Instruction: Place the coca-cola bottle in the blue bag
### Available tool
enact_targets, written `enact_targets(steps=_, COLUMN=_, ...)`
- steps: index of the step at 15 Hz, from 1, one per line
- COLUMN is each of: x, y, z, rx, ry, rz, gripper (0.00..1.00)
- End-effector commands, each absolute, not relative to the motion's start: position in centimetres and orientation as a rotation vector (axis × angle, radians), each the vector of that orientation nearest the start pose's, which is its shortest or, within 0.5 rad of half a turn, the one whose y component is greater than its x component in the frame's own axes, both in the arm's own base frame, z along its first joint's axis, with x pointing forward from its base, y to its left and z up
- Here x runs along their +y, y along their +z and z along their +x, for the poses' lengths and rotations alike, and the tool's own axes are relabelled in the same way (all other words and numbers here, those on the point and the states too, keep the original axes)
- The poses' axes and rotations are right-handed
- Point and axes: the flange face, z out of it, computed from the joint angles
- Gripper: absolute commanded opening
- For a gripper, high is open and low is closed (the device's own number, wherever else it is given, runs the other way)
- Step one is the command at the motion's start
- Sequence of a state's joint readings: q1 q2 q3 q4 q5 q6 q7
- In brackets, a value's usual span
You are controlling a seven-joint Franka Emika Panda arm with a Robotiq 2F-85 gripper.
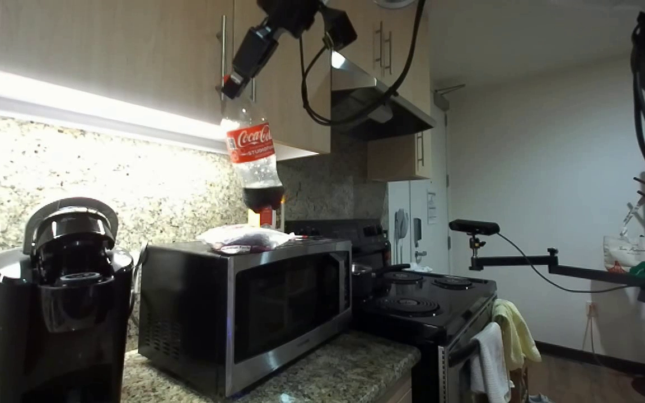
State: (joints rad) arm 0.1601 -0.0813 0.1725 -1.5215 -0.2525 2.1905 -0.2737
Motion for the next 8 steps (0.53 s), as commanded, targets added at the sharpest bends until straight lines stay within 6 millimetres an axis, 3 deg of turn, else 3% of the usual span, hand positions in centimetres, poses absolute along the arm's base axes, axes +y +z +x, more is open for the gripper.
enact_targets(steps=1, x=21.5, y=75.2, z=52.2, rx=-1.315, ry=-1.232, rz=-2.887, gripper=0.15)
enact_targets(steps=4, x=25.7, y=73.0, z=50.8, rx=-1.551, ry=-1.207, rz=-2.777, gripper=0.15)
enact_targets(steps=8, x=31.6, y=70.0, z=47.6, rx=-1.852, ry=-1.136, rz=-2.602, gripper=0.15)
